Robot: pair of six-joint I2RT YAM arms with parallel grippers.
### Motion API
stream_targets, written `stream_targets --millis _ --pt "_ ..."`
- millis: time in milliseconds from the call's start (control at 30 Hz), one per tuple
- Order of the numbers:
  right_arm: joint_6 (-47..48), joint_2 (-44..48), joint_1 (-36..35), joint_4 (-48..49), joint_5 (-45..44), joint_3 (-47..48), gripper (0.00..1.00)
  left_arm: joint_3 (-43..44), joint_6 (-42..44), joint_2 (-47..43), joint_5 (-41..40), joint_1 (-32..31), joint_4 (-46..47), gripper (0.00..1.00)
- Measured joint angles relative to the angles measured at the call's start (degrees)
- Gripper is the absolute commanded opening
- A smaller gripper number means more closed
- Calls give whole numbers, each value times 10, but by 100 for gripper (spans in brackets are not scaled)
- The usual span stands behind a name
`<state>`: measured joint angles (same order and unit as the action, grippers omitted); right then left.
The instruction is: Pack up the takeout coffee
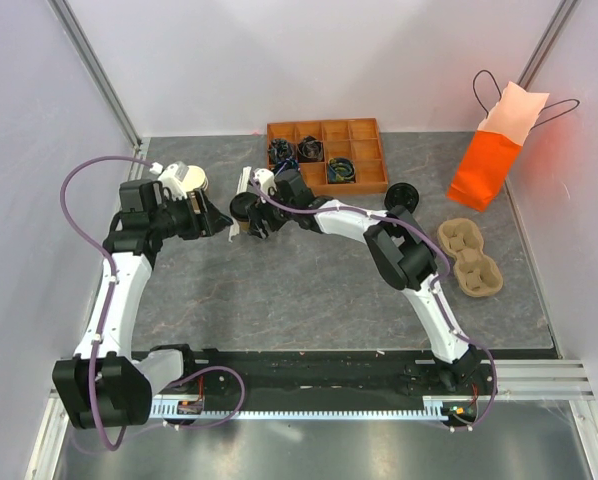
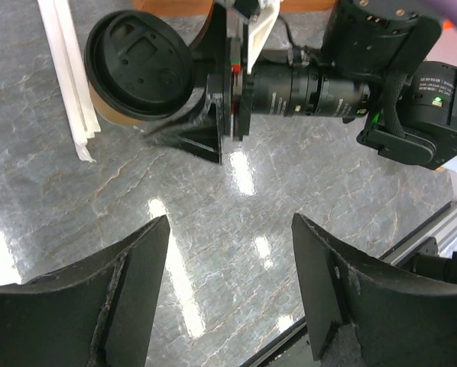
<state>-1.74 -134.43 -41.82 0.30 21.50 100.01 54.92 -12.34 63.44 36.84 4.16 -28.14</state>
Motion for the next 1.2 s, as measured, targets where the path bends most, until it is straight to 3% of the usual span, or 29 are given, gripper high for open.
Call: stream_targets --millis 433,800,967,1033,1100,1200 --pt "-21 -10 4 27 -21 11 87 -53 -42 -32 -51 5 41 71" --pt "-4 192 28 -76 58 -86 87 -214 -156 -26 9 4 249 67" --pt "26 291 115 -193 85 -57 87 -209 -156 11 34 -20 301 70" --pt "56 308 168 -262 84 -14 89 -194 -141 13 42 -56 299 70" --pt "88 323 228 -330 80 33 97 -170 -115 12 50 -102 298 71" --pt "127 346 334 -410 72 95 98 -141 -84 3 65 -151 297 71"
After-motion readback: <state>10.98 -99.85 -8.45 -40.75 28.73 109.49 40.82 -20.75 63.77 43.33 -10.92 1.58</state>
